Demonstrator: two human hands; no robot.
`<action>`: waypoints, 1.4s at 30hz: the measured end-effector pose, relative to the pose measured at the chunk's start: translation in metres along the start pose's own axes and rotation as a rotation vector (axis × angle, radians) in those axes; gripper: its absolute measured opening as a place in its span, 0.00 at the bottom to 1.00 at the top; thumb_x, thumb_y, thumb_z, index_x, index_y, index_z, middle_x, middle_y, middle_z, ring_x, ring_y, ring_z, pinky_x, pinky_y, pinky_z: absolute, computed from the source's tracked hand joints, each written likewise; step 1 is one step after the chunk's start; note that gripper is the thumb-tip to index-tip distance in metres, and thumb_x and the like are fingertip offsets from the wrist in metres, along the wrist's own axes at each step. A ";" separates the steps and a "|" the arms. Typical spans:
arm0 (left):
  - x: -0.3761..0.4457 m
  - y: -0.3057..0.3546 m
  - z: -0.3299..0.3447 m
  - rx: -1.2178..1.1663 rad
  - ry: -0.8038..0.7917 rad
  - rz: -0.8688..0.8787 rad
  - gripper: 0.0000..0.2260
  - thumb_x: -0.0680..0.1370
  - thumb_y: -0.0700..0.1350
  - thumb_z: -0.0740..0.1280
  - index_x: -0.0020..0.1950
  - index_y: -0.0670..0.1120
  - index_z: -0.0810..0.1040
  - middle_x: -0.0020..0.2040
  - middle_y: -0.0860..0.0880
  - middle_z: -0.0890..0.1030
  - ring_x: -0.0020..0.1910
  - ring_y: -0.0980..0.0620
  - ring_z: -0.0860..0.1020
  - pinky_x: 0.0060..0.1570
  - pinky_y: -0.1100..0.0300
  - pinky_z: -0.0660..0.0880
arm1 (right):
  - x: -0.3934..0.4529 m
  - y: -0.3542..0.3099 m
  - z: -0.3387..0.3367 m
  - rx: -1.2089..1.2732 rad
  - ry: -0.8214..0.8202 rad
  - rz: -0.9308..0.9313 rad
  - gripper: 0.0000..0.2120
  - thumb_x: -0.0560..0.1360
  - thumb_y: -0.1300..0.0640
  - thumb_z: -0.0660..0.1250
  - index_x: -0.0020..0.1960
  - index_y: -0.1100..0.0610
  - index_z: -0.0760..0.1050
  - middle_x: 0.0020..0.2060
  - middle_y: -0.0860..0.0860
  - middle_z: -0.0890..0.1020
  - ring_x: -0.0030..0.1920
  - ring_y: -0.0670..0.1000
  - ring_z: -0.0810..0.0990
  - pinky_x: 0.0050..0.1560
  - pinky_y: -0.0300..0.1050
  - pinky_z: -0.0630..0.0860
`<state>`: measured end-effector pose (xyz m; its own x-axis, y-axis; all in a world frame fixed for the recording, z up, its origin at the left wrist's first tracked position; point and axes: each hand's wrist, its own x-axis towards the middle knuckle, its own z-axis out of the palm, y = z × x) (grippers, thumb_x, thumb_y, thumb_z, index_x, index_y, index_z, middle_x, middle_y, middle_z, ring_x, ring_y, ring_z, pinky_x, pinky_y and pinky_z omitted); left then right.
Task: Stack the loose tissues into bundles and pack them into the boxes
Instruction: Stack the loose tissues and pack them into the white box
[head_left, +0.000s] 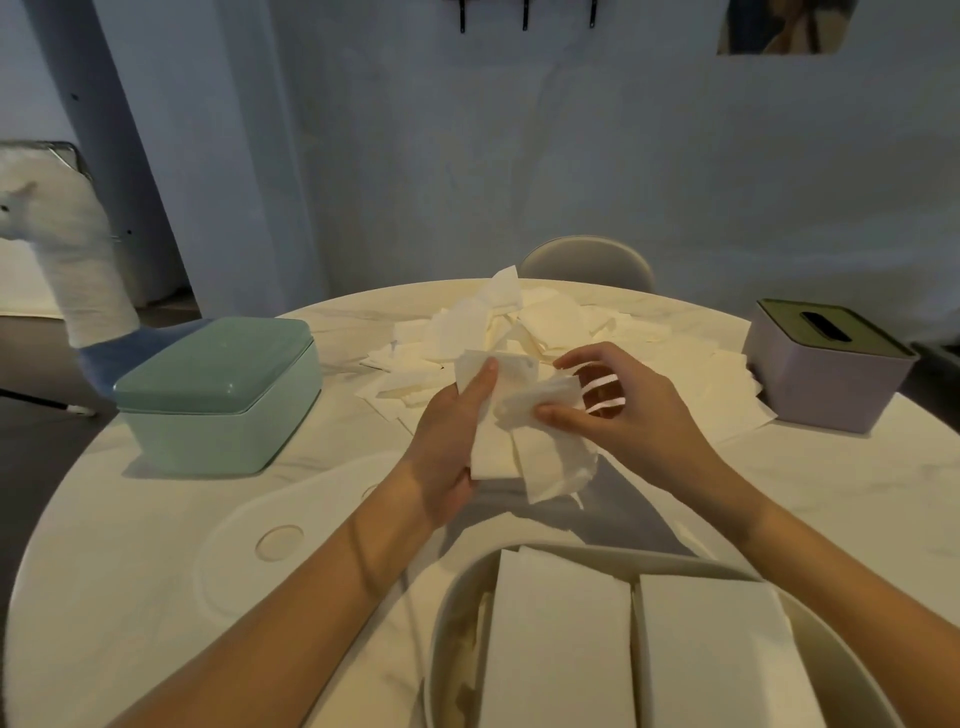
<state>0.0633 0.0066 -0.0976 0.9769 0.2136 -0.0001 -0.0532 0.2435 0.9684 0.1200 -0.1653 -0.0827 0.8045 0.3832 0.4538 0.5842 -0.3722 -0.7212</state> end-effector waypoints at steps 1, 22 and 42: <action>0.000 0.001 0.000 -0.028 -0.005 -0.016 0.15 0.84 0.60 0.60 0.65 0.55 0.77 0.59 0.46 0.84 0.58 0.44 0.84 0.59 0.43 0.81 | 0.000 0.000 -0.002 0.003 -0.019 0.005 0.24 0.66 0.39 0.74 0.58 0.43 0.75 0.50 0.36 0.78 0.47 0.43 0.81 0.40 0.25 0.76; -0.003 -0.012 0.002 -0.280 -0.362 -0.289 0.32 0.80 0.72 0.48 0.73 0.55 0.72 0.65 0.42 0.82 0.59 0.40 0.82 0.59 0.42 0.79 | -0.002 -0.008 -0.009 0.077 -0.257 0.106 0.06 0.73 0.44 0.74 0.48 0.44 0.83 0.41 0.34 0.83 0.45 0.38 0.81 0.39 0.25 0.74; -0.008 -0.022 0.006 -0.050 -0.309 -0.116 0.24 0.74 0.23 0.68 0.61 0.48 0.77 0.51 0.46 0.87 0.56 0.46 0.85 0.59 0.51 0.81 | 0.075 0.065 -0.020 -0.457 0.067 0.050 0.15 0.76 0.54 0.75 0.61 0.51 0.77 0.60 0.49 0.80 0.54 0.49 0.78 0.54 0.38 0.77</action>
<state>0.0574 -0.0062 -0.1175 0.9932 -0.1132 -0.0266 0.0594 0.2972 0.9530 0.2203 -0.1774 -0.0851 0.8290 0.3055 0.4685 0.5203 -0.7287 -0.4454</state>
